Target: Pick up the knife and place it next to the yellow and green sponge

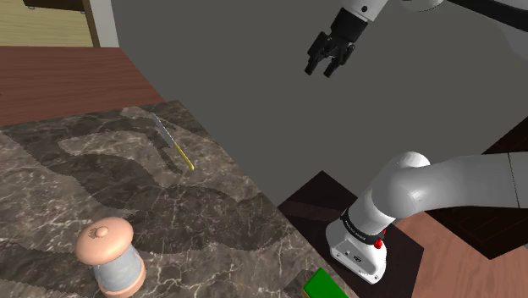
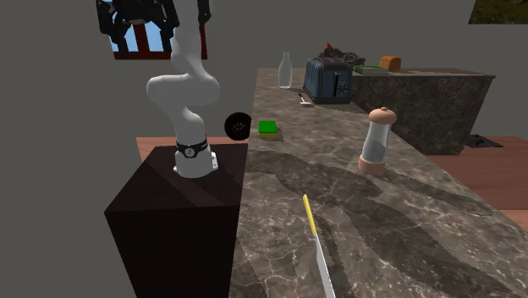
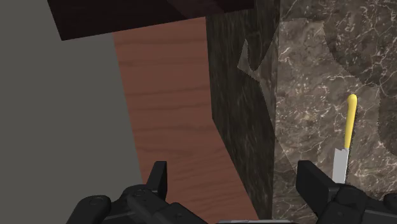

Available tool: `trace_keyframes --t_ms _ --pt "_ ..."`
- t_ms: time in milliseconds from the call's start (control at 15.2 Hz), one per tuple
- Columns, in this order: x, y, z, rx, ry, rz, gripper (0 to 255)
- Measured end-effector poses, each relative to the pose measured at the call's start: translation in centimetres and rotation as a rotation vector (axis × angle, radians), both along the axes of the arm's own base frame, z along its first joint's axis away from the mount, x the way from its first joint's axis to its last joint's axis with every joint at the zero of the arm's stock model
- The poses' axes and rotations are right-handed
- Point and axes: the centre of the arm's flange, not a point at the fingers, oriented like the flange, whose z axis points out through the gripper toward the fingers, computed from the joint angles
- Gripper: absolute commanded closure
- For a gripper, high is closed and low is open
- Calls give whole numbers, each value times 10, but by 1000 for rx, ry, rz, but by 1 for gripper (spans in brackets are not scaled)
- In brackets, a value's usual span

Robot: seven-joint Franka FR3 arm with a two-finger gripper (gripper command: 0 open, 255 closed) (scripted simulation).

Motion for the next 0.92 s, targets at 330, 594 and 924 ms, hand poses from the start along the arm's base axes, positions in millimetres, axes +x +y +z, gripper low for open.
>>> trace_keyframes --t_ms 330,594,924 --pt "23 25 -20 -8 12 7 0" --pt "58 60 -47 -18 27 17 0" --pt "98 106 -77 -30 45 30 0"
